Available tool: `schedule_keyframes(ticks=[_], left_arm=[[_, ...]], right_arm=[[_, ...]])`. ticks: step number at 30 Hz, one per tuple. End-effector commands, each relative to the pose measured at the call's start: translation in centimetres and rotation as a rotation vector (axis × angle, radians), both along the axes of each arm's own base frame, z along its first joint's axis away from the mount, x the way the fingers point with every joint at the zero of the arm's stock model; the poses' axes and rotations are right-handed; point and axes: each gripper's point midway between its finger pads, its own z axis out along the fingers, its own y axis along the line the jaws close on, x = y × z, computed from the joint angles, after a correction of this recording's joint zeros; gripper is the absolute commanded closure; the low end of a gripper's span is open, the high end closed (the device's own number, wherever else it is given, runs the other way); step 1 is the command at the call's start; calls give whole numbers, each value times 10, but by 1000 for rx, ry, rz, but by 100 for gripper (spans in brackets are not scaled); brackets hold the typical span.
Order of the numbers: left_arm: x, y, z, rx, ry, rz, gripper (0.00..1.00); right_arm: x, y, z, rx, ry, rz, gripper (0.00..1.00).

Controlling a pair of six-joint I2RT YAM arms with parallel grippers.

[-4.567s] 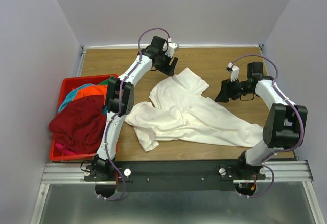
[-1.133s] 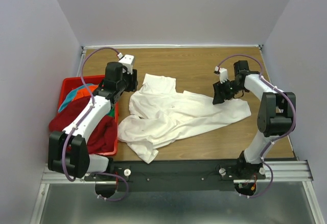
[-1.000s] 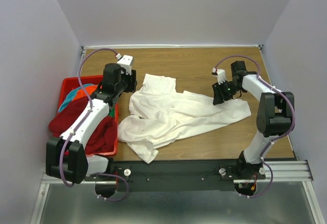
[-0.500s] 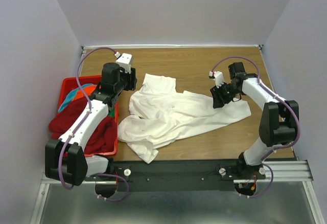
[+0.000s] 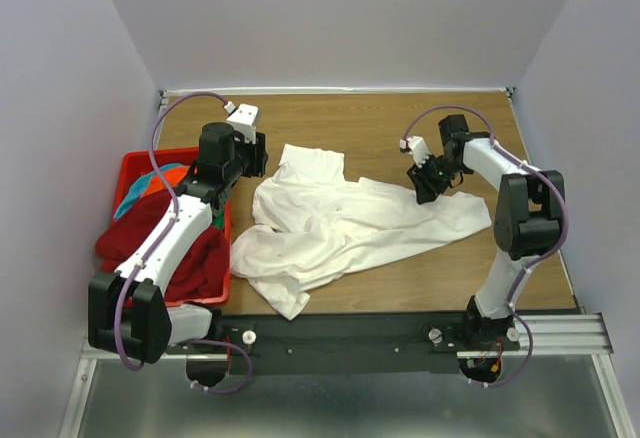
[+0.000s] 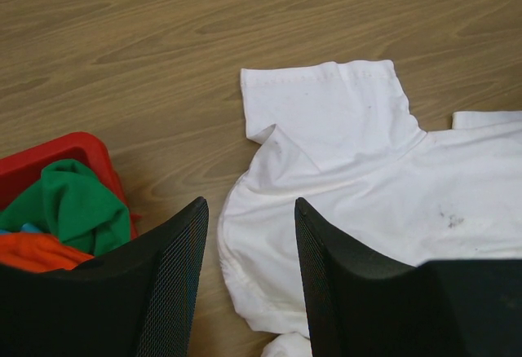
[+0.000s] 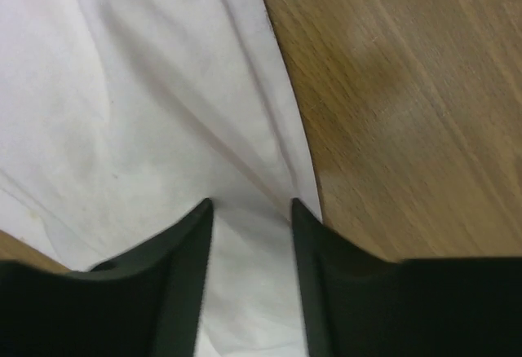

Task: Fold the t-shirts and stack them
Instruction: Flatten the tshirt out

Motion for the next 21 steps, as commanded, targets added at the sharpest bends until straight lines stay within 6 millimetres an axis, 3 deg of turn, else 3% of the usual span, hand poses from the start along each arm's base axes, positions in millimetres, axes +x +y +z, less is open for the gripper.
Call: schedule_keyframes(ticks=[1,3,4,6,7,10,11,12,14,15,16,17,18,21], left_arm=[[2,0,12,0,-40,-7,45],[2,-1,11,0,-39,-10,45],[2,-1,10,0,-36,-10,45],[3,-2,11,-1,-37,-13,45],[4,-2,10,-1,-35,-15,45],[4,-2,10,-1,-34,-15,45],[4,-2,10,-1,-34,-13,45],[4,-1,10,0,-34,-10,45],[4,-2,11,-1,-35,-14,45],[4,-2,10,-2,-32,-16,45],[5,-2,9,-1,-31,-16,45],[4,-3,9,-2,-30,-19,45],[5,-2,8,-1,-27,-17,45],[4,-1,7,3,-27,-10,45]], right_arm=[[-2,9,18,31,-13,63,57],[-14,18,25,68,-4,96,72],[-25,22,35,83,-10,112,97],[-41,32,46,104,-10,153,100],[-57,39,62,133,-21,193,100],[-114,67,82,205,10,346,100],[-132,74,75,211,59,390,100],[-165,84,73,207,91,476,100],[-205,92,62,168,123,601,99],[-227,82,43,130,187,621,98],[-235,78,35,96,208,643,93],[-236,67,25,22,213,643,84],[-239,61,17,-16,229,631,64],[-225,57,21,-67,167,578,48]])
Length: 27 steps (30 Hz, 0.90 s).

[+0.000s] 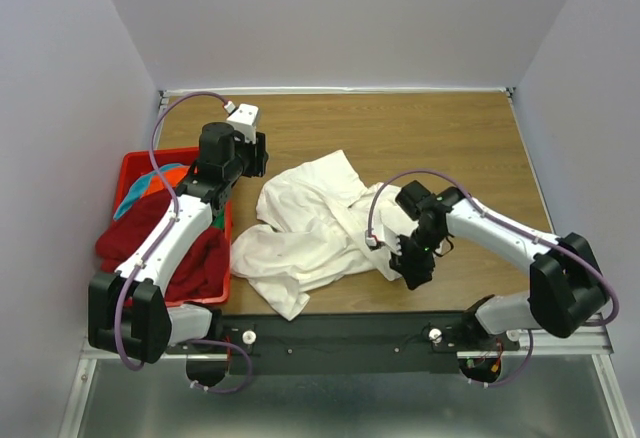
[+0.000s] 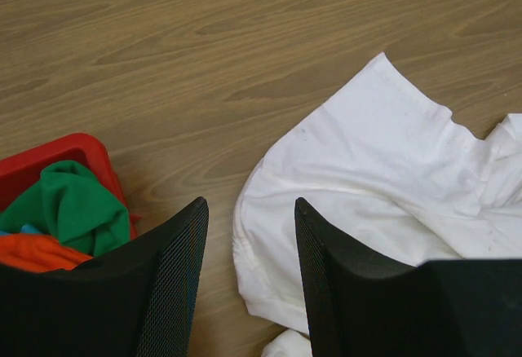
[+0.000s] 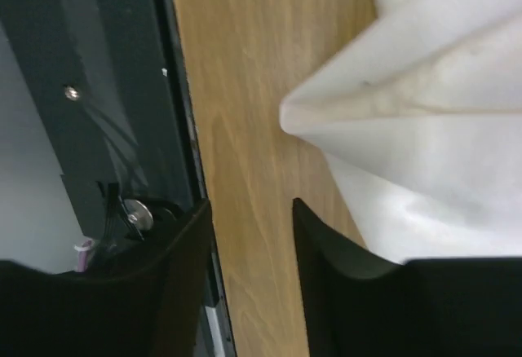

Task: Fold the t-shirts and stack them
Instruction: Flatten the tshirt out

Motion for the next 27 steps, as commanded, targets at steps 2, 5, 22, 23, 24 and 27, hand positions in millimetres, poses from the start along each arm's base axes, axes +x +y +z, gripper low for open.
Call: schedule_keyframes(ticks=[2,5,22,23,24,27], left_arm=[[3,0,6,5,-23,-6,45],[4,0,7,5,-25,-6,45],[3,-9,-2,-10,7,-54,45],[3,-10,-1,-10,6,-54,45],[4,-10,-2,-9,8,-54,45],[4,-9,-2,-5,7,-52,45]], right_arm=[[37,-6,21,-29,-203,-98,44],[82,-13,55,65,-308,-267,44],[158,17,63,490,-170,-8,37],[161,18,57,474,-158,5,37],[163,21,53,459,-151,23,37],[172,26,36,430,-118,34,37]])
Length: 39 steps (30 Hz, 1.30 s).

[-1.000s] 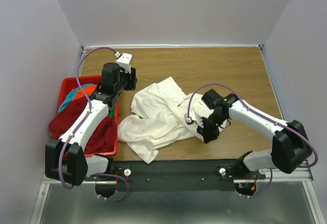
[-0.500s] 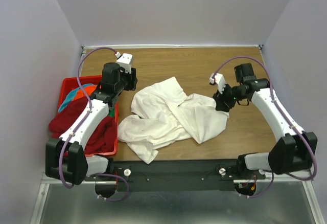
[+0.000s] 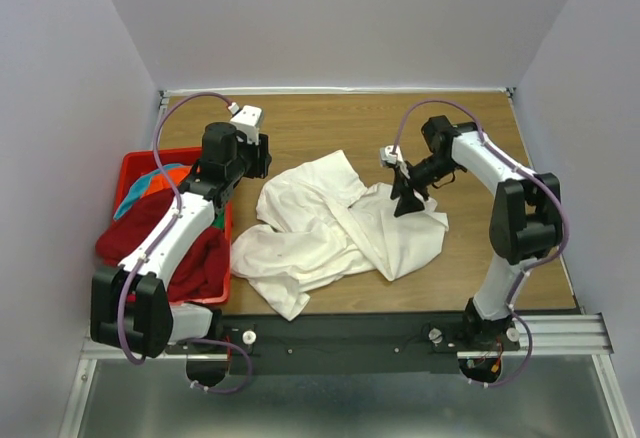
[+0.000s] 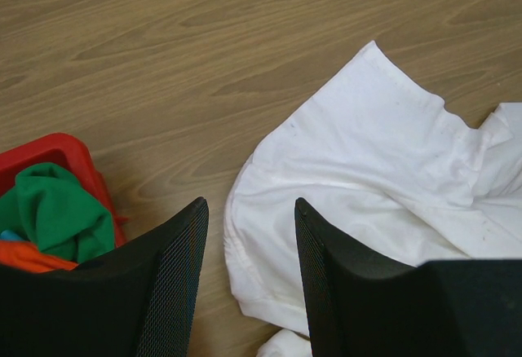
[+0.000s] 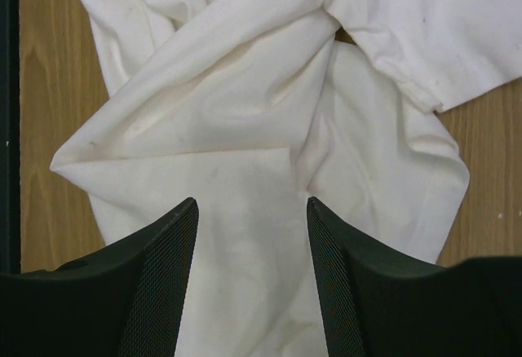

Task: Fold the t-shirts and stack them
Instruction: Flatten the tshirt out

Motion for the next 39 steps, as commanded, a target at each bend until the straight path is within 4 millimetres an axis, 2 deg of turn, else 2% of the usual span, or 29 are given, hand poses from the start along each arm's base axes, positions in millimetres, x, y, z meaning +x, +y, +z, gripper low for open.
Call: schedule_keyframes(ticks=[1,7,11,13,15,16,19,20,22,26,29,33,36,37,38,39], left_arm=[[3,-3,7,3,-18,-20,45],[3,-3,6,1,-15,-21,45],[3,-4,6,0,-12,-25,45],[3,-4,5,-1,-12,-26,45],[3,-3,6,1,-14,-26,45],[3,-4,7,0,-17,-26,45],[2,-4,7,0,-15,-27,45],[3,-4,8,0,-18,-27,45],[2,-3,8,0,-18,-26,45],[2,-4,10,-4,-24,-29,45],[1,-5,11,-7,-26,-32,45],[1,-6,13,-12,-31,-37,45],[1,-6,14,-13,-32,-40,45],[0,-7,14,-14,-32,-41,45],[1,-6,13,-14,-30,-41,45],[1,-7,13,-14,-30,-43,45]], right_arm=[[4,15,-10,20,21,90,37],[9,21,-34,-30,78,87,38],[6,25,-47,-59,112,91,41],[4,28,-50,-61,129,86,48],[3,30,-50,-62,136,83,59],[4,31,-47,-63,142,71,74],[8,30,-39,-81,132,43,95],[12,26,-33,-99,105,30,99],[17,22,-25,-110,84,-7,99],[33,4,-1,-115,11,-106,99],[51,-18,18,-112,-46,-235,100],[76,-62,35,-112,-118,-442,99],[84,-87,32,-129,-114,-591,99],[93,-105,33,-122,-137,-653,99],[94,-114,36,-116,-135,-714,100],[102,-134,33,-123,-159,-791,99]])
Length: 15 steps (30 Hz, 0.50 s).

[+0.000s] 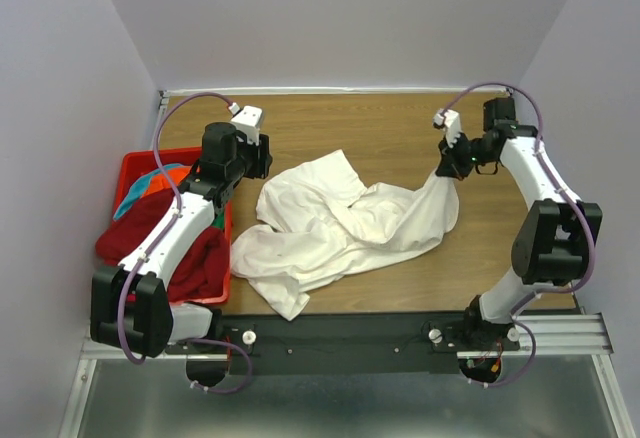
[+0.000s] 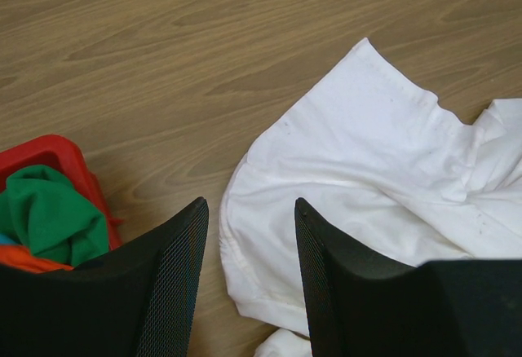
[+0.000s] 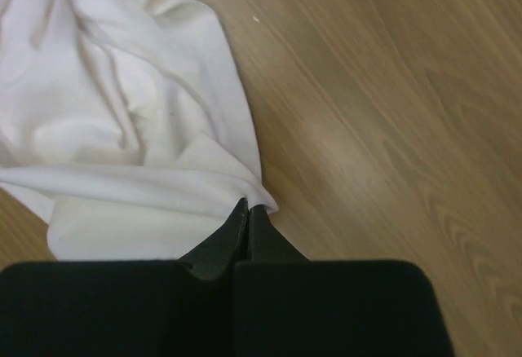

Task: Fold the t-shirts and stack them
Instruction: Flatten the tshirt out

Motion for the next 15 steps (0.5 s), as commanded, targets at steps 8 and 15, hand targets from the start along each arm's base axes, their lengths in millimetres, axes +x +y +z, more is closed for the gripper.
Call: schedule_keyframes(ticks=[8,15], left_arm=[[6,-20,9,-60,-14,-88,44],[44,-94,-52,-110,279,-295,44]], right_arm=[[24,-108,-13,-8,-79,-517,99],[16,-111,-18,26,-82,-588,99]])
